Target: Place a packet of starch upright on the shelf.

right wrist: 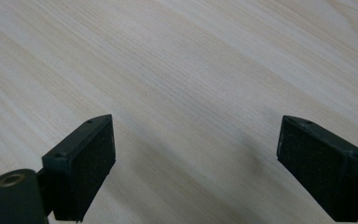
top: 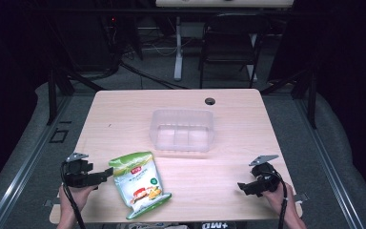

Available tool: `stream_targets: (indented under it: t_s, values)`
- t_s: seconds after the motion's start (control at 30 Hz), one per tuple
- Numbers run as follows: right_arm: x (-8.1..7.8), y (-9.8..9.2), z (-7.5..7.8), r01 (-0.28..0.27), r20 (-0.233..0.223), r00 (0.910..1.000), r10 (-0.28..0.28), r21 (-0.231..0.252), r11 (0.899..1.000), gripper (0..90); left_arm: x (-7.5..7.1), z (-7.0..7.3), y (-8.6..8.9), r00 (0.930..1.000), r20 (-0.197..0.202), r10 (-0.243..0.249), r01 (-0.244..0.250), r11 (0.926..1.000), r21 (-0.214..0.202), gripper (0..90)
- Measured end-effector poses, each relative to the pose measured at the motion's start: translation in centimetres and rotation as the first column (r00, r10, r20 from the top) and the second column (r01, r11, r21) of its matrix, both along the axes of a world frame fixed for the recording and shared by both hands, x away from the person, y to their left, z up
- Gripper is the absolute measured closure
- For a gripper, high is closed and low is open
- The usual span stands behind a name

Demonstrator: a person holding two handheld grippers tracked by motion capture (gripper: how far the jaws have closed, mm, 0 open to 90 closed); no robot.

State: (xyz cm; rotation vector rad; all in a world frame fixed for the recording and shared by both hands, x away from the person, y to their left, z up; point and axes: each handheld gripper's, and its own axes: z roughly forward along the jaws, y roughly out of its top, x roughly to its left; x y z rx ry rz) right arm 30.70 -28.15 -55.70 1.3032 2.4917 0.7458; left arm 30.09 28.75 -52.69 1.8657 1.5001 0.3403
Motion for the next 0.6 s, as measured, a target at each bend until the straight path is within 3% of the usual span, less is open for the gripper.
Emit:
stream_targets:
  t_s: [0.6]
  values:
    - [0.0,0.0,0.0,-0.006,0.003,1.0,0.006,-0.014,1.0,10.9,0.0,-0.3,-1.2,0.9988,-0.019,-0.046,0.046,0.9983,-0.036,11.3]
